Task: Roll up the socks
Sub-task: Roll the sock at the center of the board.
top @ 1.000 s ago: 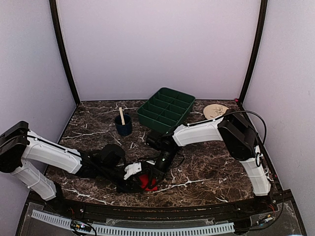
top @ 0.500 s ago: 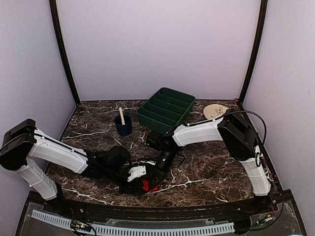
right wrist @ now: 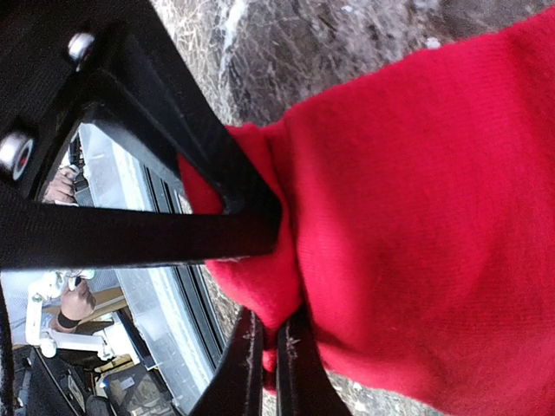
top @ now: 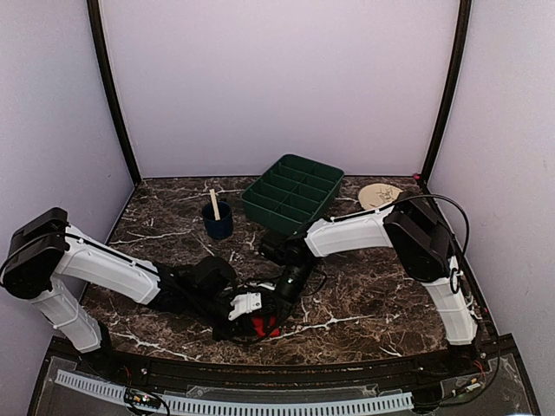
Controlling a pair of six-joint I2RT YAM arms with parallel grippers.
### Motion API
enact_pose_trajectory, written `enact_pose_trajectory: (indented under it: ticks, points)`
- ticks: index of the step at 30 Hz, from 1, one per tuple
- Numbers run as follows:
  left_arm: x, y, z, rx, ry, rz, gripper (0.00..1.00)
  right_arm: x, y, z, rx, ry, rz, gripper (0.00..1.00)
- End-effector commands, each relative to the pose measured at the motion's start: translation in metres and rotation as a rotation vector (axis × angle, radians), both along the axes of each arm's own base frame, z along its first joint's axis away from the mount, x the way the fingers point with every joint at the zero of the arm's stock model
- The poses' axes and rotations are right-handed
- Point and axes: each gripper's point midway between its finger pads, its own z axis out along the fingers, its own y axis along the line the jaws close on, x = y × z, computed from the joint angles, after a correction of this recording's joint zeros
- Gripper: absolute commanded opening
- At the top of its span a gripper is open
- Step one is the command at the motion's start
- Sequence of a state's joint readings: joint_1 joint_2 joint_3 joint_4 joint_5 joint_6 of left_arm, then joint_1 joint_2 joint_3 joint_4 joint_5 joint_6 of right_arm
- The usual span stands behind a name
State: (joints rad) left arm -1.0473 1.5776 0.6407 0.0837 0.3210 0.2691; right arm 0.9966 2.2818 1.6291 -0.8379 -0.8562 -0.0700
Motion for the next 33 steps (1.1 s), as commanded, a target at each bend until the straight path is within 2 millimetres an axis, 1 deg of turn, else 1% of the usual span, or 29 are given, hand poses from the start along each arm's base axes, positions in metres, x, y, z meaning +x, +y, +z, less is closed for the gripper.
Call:
enact_pose_trajectory:
  ticks: [1,2,4,6,9,13,19,21,25,29,33]
  points:
    - [-0.014,0.005,-0.008,0.045,0.087,-0.022,0.07,0.008,-0.003,-0.005,-0.003,-0.008,-0.024,0.08]
    - [-0.017,0.004,-0.008,0.046,0.103,-0.026,0.06,0.009,-0.004,-0.005,-0.003,-0.009,-0.033,0.10]
    - [-0.020,0.003,-0.009,0.049,0.136,-0.025,0.06,0.012,-0.005,-0.002,0.007,-0.017,-0.052,0.19]
    - [-0.022,0.003,-0.009,0.052,0.157,-0.021,0.06,0.014,-0.007,0.001,0.018,-0.016,-0.074,0.24]
    - [-0.025,0.002,-0.008,0.051,0.186,-0.022,0.06,0.020,-0.009,0.006,0.049,-0.014,-0.119,0.29]
    - [-0.026,0.002,-0.008,0.051,0.204,-0.014,0.06,0.028,-0.015,0.013,0.090,0.001,-0.191,0.34]
    - [-0.022,0.004,-0.004,0.035,0.205,0.015,0.06,0.035,-0.026,0.010,0.085,0.001,-0.243,0.35]
    - [-0.020,0.004,-0.002,0.030,0.212,0.019,0.06,0.039,-0.031,0.009,0.087,-0.002,-0.276,0.36]
    - [-0.016,0.005,0.000,0.025,0.251,0.024,0.06,0.052,-0.038,0.014,0.110,-0.059,-0.340,0.37]
    - [-0.013,0.005,0.003,0.010,0.356,0.029,0.06,0.060,-0.050,0.010,0.085,-0.153,-0.382,0.37]
    - [-0.010,0.004,0.007,-0.008,0.466,0.033,0.06,0.068,-0.059,0.015,0.097,-0.263,-0.413,0.38]
